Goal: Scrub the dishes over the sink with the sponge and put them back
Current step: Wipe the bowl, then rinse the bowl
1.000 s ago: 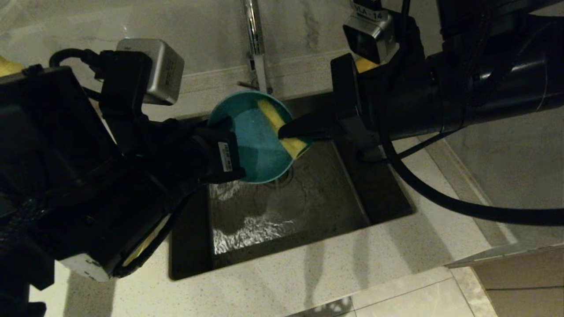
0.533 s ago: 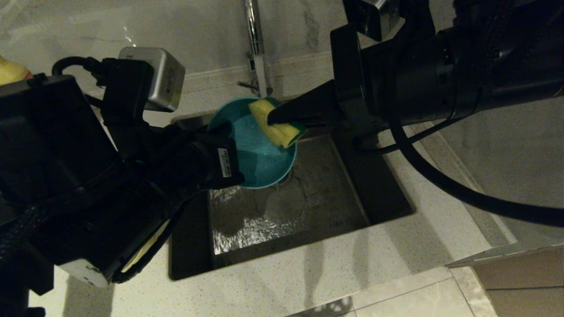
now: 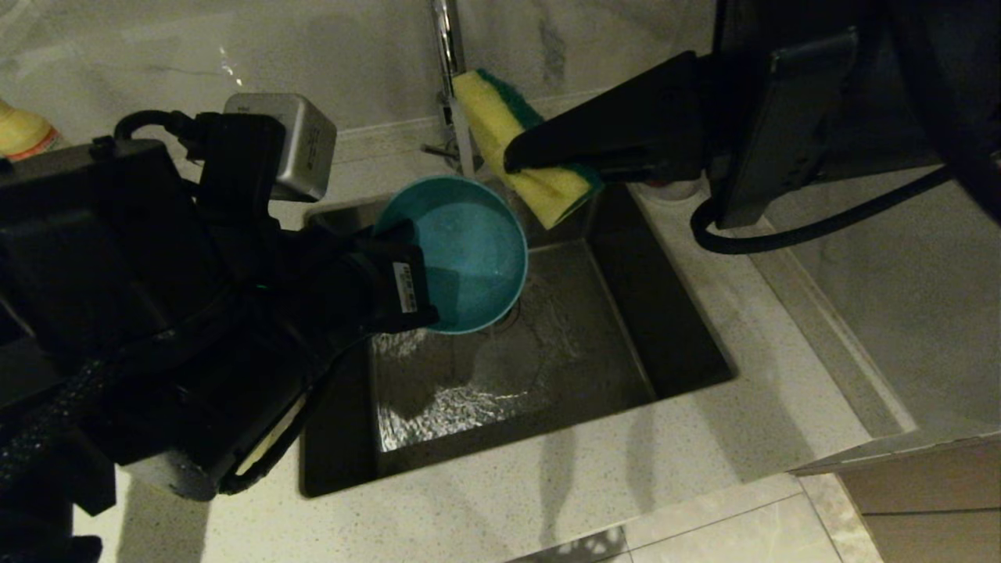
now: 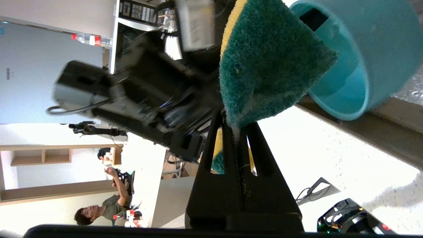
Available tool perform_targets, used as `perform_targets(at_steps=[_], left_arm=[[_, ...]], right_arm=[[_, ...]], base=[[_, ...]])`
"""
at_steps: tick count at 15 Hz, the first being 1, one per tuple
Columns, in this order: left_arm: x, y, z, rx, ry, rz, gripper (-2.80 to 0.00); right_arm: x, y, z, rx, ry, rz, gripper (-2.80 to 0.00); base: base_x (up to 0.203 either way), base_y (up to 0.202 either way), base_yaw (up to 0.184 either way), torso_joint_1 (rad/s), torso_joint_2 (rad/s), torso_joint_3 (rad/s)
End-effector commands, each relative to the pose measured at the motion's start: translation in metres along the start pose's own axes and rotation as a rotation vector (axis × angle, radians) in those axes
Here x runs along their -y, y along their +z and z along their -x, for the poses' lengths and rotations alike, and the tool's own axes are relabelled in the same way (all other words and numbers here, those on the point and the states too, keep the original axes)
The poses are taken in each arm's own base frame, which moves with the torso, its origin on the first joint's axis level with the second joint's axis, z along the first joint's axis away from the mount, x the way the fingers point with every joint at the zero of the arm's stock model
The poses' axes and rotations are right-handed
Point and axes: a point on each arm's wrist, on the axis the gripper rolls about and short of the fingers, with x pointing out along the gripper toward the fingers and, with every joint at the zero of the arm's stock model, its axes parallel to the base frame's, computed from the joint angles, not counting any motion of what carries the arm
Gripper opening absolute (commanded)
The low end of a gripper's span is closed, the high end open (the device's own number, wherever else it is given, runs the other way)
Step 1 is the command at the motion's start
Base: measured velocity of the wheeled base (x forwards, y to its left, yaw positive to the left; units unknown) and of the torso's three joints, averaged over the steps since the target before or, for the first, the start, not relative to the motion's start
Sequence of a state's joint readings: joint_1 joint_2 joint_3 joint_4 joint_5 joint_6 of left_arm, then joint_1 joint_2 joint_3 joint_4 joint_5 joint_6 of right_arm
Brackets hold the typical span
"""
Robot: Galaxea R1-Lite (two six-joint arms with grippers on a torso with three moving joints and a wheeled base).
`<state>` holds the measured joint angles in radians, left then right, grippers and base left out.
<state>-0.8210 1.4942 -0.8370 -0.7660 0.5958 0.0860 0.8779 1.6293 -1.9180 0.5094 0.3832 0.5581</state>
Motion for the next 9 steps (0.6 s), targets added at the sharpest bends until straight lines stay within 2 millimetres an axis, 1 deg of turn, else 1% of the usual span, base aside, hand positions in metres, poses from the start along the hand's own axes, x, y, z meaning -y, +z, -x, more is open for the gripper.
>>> perform_targets(at_steps=[1, 3, 5, 7, 9], left_arm=[[0.002, -0.011, -0.008, -0.051, 0.026, -0.003, -2.80], [0.001, -0.025, -0.015, -0.149, 0.046, -0.024, -2.80], [-0.003, -0.031, -0.023, -0.262, 0.074, 0.005, -2.80], [-0.008, -0.028, -0.032, -0.367, 0.084, 0.081, -2.80], [-0.017, -0.023, -0.048, -0.451, 0.103, 0.181, -2.80]], right_arm=[[-0.007, -0.004, 0.020, 0.013, 0.007, 0.001, -2.80], [-0.002, -0.013, 0.028, -0.001, -0.015, -0.008, -2.80], [0.002, -0.019, 0.037, -0.003, -0.038, -0.006, -2.80], [0.007, -0.024, 0.044, -0.007, -0.059, 0.006, -2.80], [0.008, -0.027, 0.049, -0.005, -0.067, 0.003, -2.80]], base=[[0.000, 0.000, 0.000, 0.000, 0.00, 0.000], [0.000, 0.000, 0.000, 0.000, 0.00, 0.000], [0.000, 0.000, 0.000, 0.000, 0.00, 0.000], [0.000, 0.000, 0.000, 0.000, 0.00, 0.000], [0.000, 0.000, 0.000, 0.000, 0.00, 0.000]])
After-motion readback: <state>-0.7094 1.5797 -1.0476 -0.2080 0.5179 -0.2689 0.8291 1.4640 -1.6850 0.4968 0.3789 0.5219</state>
